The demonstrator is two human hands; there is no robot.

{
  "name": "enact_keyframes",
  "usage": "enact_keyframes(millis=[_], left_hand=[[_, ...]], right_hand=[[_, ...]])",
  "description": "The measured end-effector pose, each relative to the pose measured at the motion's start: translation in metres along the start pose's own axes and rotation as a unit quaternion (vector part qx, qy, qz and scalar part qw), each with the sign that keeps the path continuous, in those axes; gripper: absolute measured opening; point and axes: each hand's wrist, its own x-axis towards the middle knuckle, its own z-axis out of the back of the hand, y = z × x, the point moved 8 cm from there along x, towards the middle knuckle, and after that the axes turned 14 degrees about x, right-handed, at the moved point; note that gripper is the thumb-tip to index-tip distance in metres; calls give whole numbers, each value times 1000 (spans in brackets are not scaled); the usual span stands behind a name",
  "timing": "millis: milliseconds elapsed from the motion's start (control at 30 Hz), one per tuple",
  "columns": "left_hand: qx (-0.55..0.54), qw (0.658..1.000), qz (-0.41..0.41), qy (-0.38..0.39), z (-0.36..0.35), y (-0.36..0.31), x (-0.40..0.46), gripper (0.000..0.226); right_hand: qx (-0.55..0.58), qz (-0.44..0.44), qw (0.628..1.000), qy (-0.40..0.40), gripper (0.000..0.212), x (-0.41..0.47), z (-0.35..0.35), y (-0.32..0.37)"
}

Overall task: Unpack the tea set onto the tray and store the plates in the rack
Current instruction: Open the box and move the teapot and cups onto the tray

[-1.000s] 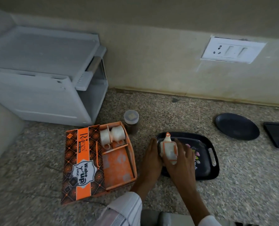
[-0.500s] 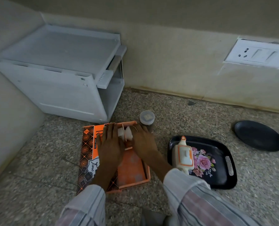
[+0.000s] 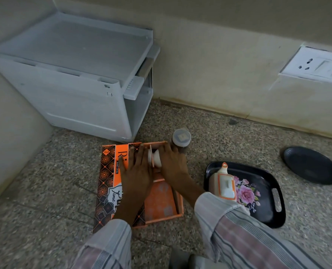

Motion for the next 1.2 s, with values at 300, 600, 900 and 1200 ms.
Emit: enact_keyframes(millis=[300,600,900,1200], left_hand=[[8,1000,-16,-14,-6,3,0,73],[-1,1000,-9,-18,9,1,1,66],[-146,976,-107,-122,89,-164,-48,50],[-56,978,-200,32,23,-280,-59,59]], right_hand=[[47,61,997,-22,58,-22,32,-8],[145,50,988,-33,73,-50,65,-8],[179,-70,966,-170,73,-121,166,-133],[156,-271,942,-119,74,-186,136,-289]])
